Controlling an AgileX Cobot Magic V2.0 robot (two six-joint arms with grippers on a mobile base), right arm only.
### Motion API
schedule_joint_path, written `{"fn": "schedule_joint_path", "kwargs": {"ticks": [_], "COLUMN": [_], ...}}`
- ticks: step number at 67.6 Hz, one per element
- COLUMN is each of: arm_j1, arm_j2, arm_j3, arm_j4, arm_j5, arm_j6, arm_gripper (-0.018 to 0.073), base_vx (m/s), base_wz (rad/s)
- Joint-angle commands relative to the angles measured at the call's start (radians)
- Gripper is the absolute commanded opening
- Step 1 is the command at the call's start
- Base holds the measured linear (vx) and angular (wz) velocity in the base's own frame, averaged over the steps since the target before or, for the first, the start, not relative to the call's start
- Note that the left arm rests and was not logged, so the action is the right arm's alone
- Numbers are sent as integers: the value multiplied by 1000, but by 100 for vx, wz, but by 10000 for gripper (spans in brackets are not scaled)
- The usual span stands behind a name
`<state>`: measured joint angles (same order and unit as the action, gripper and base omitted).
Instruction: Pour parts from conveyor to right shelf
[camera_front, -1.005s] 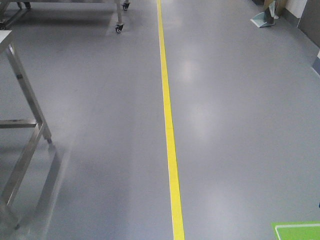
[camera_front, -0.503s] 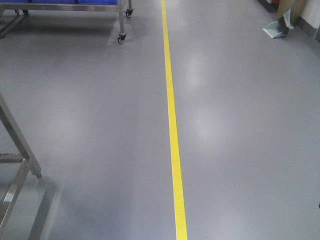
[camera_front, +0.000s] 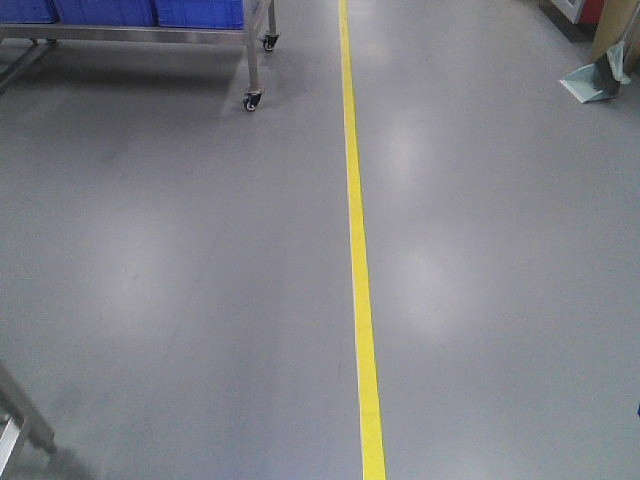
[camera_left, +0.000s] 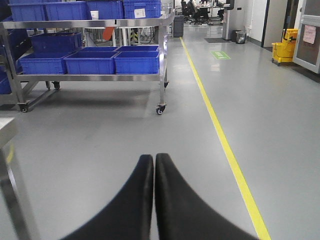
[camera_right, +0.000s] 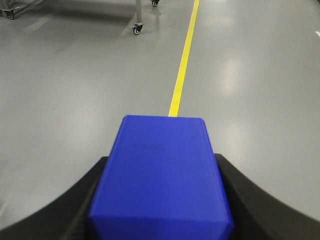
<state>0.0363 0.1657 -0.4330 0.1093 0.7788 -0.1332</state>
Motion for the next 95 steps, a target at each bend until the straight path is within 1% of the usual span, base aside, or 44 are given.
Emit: {"fn": "schedule_joint_path", "kwargs": {"ticks": [1,42,95], "arm_j1": [-6,-6,-6], "arm_j2": [15,15,15], "arm_j3": [-26,-26,-26], "arm_j4": [2,2,1], "arm_j5": [-77,-76,-75], "arm_j6": [-10,-10,-10], "arm_gripper": [-6,-6,-6], "base_vx": [65,64,63], "base_wz": [1,-3,9]}}
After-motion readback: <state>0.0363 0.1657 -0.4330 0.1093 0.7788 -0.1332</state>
